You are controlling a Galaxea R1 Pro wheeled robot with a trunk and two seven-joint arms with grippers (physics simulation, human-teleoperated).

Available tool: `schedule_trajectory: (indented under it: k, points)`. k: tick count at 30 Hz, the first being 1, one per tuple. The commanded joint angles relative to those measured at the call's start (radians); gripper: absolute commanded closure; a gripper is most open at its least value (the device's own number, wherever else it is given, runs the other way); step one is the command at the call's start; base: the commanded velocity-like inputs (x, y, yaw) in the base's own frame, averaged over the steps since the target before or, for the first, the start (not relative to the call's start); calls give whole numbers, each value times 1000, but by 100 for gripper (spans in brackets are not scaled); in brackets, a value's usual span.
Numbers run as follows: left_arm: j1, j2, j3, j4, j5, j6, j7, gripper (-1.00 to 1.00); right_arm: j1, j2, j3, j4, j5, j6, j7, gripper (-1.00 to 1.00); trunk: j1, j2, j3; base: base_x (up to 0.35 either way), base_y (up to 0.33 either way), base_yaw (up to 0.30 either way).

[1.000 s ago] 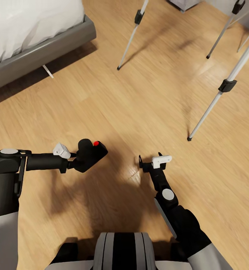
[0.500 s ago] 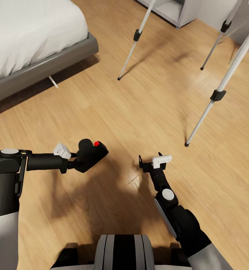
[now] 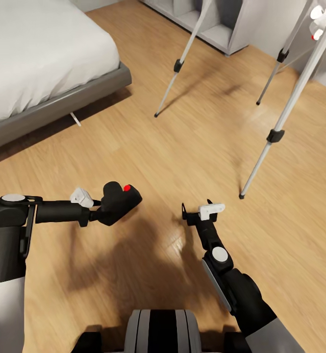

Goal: Attach the digital camera to the camera tripod in the bedroom.

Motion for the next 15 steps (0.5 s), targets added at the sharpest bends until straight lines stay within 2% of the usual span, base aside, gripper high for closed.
schedule_trajectory:
  k: [1,15]
  points:
    - [-1,0,1,-1,-10,9,-9,100,-1,0,2,-1,2,4,-6,-100,-1,0,3,0,0,0]
    - [-1,-3,-5,9,-11,13,-9,100,0,0,3,2,2,3,-3,-100,-7,3,58,0,0,0]
